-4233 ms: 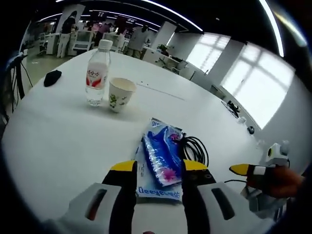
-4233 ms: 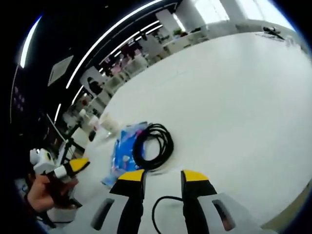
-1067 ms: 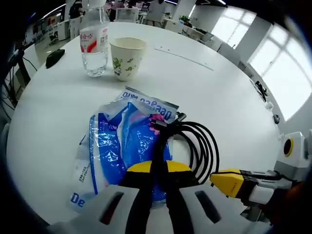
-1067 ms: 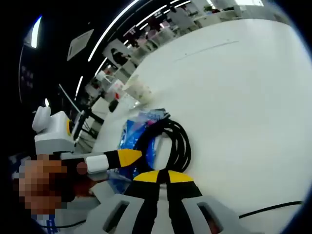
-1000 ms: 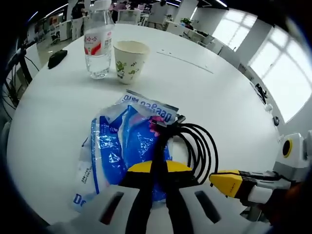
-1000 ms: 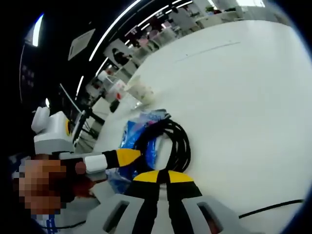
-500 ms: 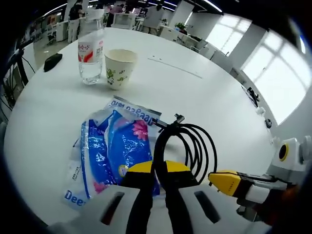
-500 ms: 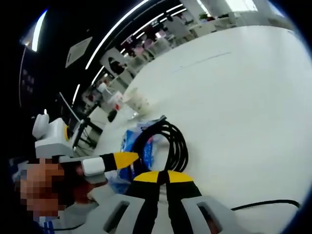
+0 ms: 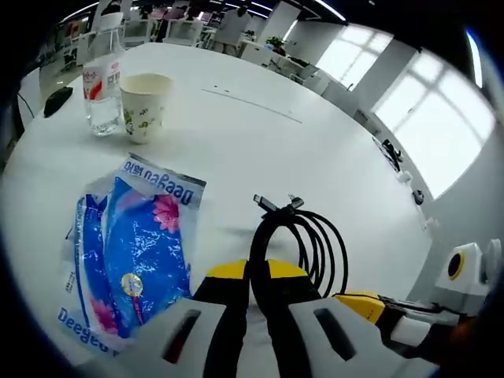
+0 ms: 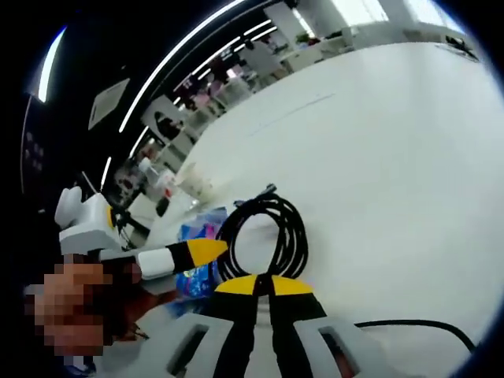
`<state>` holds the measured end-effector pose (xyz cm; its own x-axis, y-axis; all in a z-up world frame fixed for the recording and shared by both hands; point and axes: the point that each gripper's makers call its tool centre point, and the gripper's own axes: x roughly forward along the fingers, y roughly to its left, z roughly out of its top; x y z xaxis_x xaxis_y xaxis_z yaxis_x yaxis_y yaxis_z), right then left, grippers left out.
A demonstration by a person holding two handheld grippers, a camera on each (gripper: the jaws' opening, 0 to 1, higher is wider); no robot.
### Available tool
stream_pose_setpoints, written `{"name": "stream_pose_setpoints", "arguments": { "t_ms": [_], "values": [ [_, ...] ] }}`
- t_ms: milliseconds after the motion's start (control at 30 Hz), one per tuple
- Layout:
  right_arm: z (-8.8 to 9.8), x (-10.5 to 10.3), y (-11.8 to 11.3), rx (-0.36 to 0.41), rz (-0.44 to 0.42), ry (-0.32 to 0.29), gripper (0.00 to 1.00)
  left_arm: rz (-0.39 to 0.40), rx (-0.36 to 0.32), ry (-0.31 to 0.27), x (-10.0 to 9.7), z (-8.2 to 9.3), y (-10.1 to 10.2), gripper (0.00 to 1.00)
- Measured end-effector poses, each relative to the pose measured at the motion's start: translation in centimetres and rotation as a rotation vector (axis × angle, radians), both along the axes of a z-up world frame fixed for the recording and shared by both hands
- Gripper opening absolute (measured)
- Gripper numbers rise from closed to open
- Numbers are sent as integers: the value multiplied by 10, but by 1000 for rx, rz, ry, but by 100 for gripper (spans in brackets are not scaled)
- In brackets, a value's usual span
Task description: Arrange the tabletop items into an orderly group along one side of the table until the central work area is clear of visible clutter.
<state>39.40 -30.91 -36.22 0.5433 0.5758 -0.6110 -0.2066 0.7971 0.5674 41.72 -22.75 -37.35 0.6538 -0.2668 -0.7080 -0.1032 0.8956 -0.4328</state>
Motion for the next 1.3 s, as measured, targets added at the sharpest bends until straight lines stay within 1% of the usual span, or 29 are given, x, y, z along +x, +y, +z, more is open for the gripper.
{"name": "stream_pose_setpoints", "arguments": {
  "t_ms": [67, 133, 167, 200, 233, 300, 433, 533, 633, 700, 733, 767, 800, 833, 900, 967, 1000, 1067, 1133, 1200, 1300],
  "values": [
    [-2, 0, -5, 12, -27, 8, 1, -7, -7, -1, 1, 2, -8, 3],
    [-5, 1, -8, 9, -40, 18, 2, -14, -13, 0, 7, -2, -11, 3],
    [-6, 1, -9, 9, -48, 22, 2, -14, -14, 0, 2, 4, -17, 3],
    [-6, 1, -10, 9, -52, 23, 2, -15, -17, -1, 3, 3, -19, 3],
    [-7, 2, -11, 8, -55, 22, 2, -14, -18, 0, 7, -1, -18, 3],
    [-8, 6, -13, 11, -70, 22, 2, -11, -24, 6, 20, -17, -13, 3],
    [-9, 10, -15, 12, -86, 16, 2, -8, -33, 8, 18, -9, -19, 3],
    [-11, 14, -18, 7, -93, 16, 2, -7, -38, 12, 20, -14, -20, 3],
    [-14, 17, -24, -13, -88, 10, 2, 3, -56, 30, 27, -24, -21, 3],
    [-16, 20, -33, -11, -119, 18, 2, -1, -66, 31, 17, -11, -33, 3],
    [-17, 22, -35, -7, -131, 21, 2, -2, -69, 31, 16, -9, -36, 3],
    [-18, 23, -37, 0, -143, 24, 2, -2, -72, 33, 27, -22, -30, 3],
    [-18, 24, -38, 3, -147, 26, 1, -1, -75, 34, 26, -19, -32, 3],
    [-18, 24, -39, 3, -151, 27, 1, -1, -79, 34, 20, -9, -39, 3],
    [-19, 26, -40, 0, -154, 28, 1, -3, -83, 35, 22, -10, -41, 3],
    [-20, 28, -39, 13, -163, 33, 1, 3, -88, 39, 28, -18, -37, 3],
    [-20, 29, -38, 15, -165, 31, 2, 11, -90, 41, 29, -18, -37, 3],
    [-18, 30, -36, 21, -160, 22, 2, 17, -97, 40, 30, -16, -37, 3],
    [-16, 30, -32, 31, -142, 7, 3, 30, -91, 24, 33, -15, -36, 5],
    [-16, 31, -34, 7, -129, -8, 3, 39, -102, 17, 33, -12, -37, 5],
    [-18, 31, -36, -1, -130, -5, 4, 40, -102, 17, 33, -12, -36, 6]
  ]
}}
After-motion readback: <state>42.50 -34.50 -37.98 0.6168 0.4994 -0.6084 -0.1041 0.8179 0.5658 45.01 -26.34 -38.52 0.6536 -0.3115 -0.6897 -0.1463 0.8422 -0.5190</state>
